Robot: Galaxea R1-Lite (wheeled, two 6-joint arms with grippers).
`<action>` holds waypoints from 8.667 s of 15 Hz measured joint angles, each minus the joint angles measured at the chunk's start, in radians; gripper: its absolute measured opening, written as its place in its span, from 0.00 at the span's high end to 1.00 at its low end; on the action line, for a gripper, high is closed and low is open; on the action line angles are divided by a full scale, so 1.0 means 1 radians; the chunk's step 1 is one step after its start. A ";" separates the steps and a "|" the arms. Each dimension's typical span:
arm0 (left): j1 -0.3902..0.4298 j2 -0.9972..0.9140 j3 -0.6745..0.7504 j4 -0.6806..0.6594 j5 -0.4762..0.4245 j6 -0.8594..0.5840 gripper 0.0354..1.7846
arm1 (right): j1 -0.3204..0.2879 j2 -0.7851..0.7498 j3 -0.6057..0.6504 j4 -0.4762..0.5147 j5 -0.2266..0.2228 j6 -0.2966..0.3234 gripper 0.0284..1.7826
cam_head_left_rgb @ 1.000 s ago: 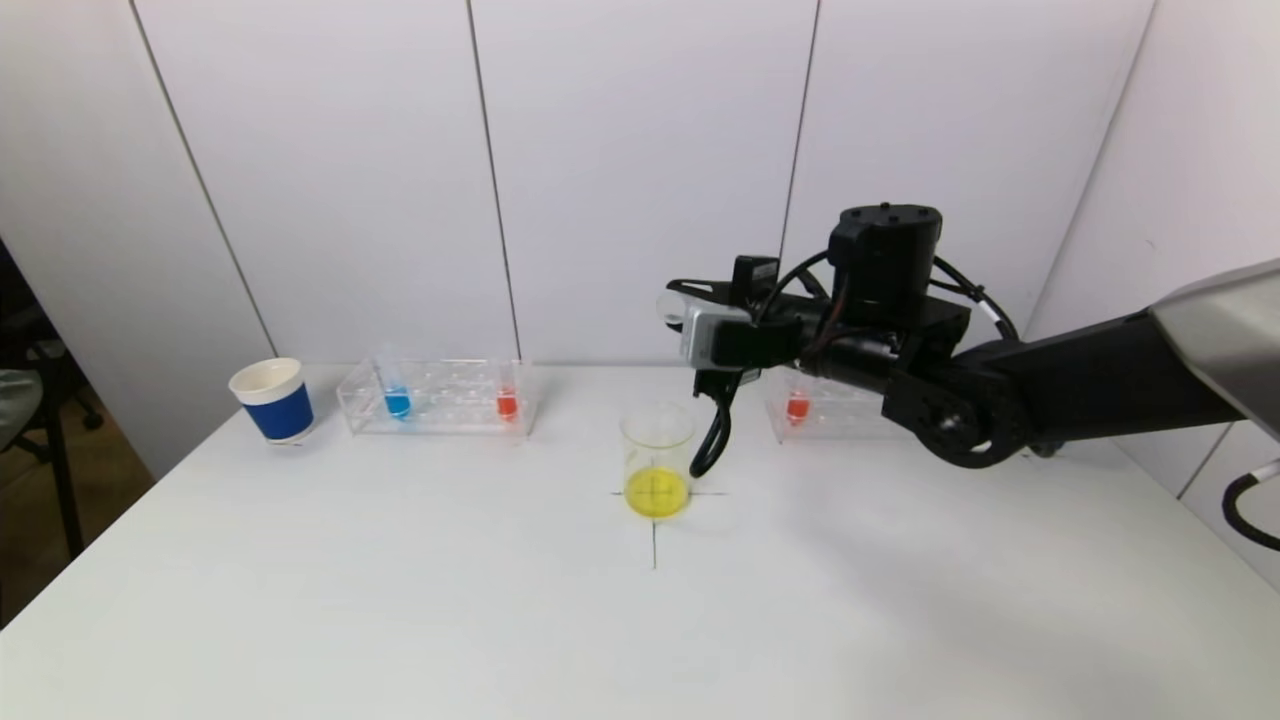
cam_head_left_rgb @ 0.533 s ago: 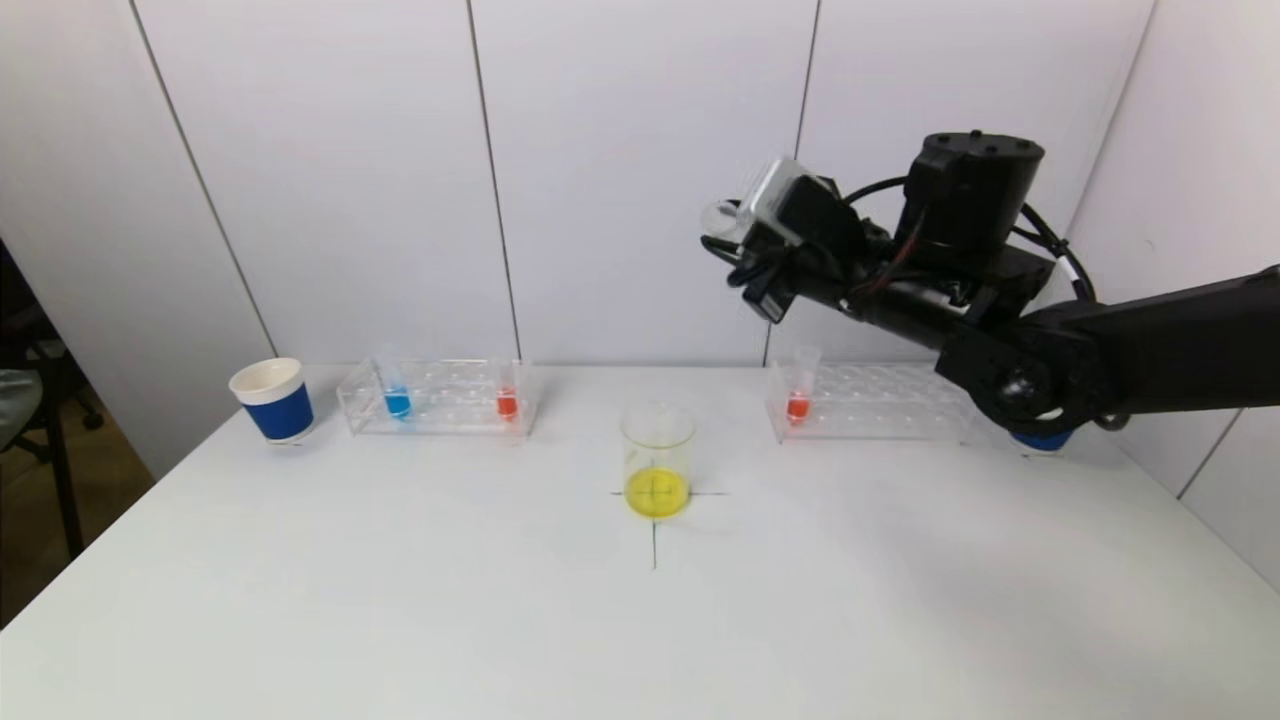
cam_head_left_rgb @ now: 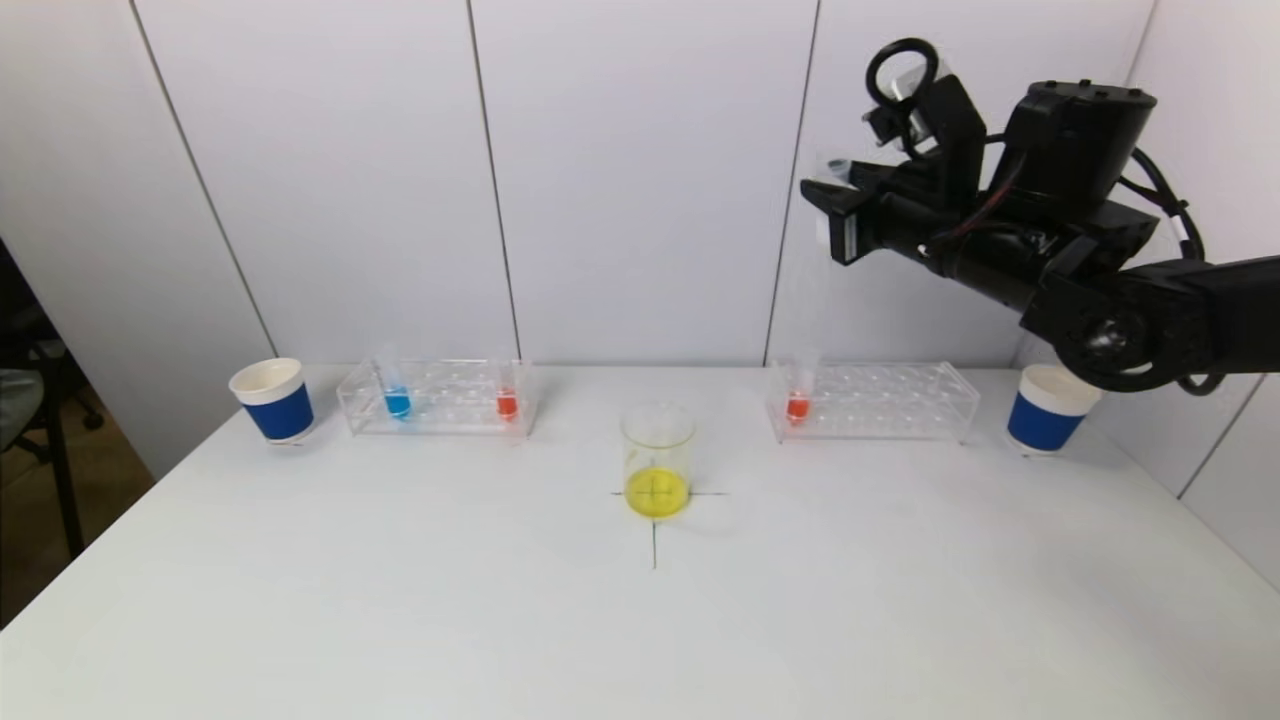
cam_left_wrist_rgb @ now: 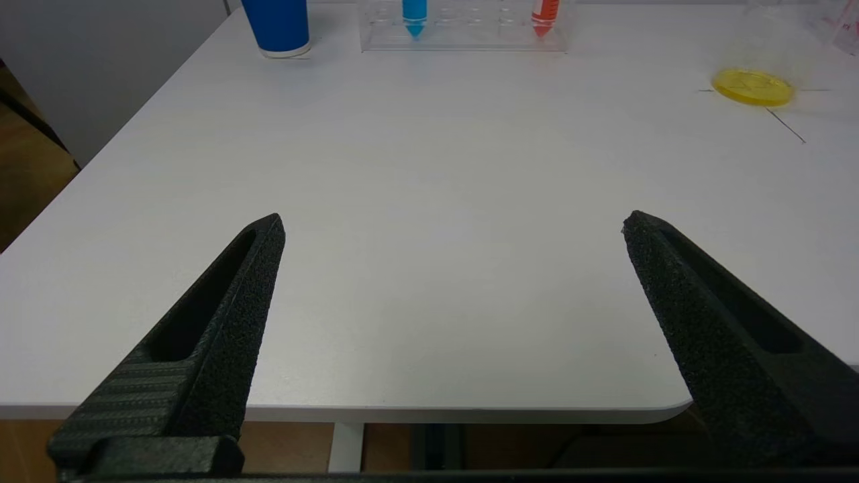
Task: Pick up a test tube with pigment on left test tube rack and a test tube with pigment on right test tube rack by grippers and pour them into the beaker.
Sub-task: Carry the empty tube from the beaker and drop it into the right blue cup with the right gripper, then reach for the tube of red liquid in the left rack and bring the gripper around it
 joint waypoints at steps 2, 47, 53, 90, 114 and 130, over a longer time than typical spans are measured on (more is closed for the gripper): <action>0.000 0.000 0.000 0.000 0.000 0.000 0.01 | -0.051 -0.021 -0.003 0.062 -0.006 0.092 0.75; 0.000 0.000 0.000 0.000 0.000 0.000 0.01 | -0.641 0.273 0.198 -0.192 0.069 0.285 0.75; 0.000 0.000 0.000 0.000 0.000 0.000 0.01 | -0.638 0.305 0.248 -0.246 0.069 0.285 0.75; 0.000 0.000 0.000 0.000 0.000 0.000 0.01 | -0.634 0.182 0.406 -0.315 0.113 0.300 0.01; 0.000 0.000 0.000 0.000 0.000 0.000 0.01 | -0.393 -1.059 1.174 -0.042 0.132 0.376 0.01; 0.000 0.000 0.000 0.000 0.000 0.000 0.01 | -0.348 -1.686 1.144 0.533 0.190 0.399 0.01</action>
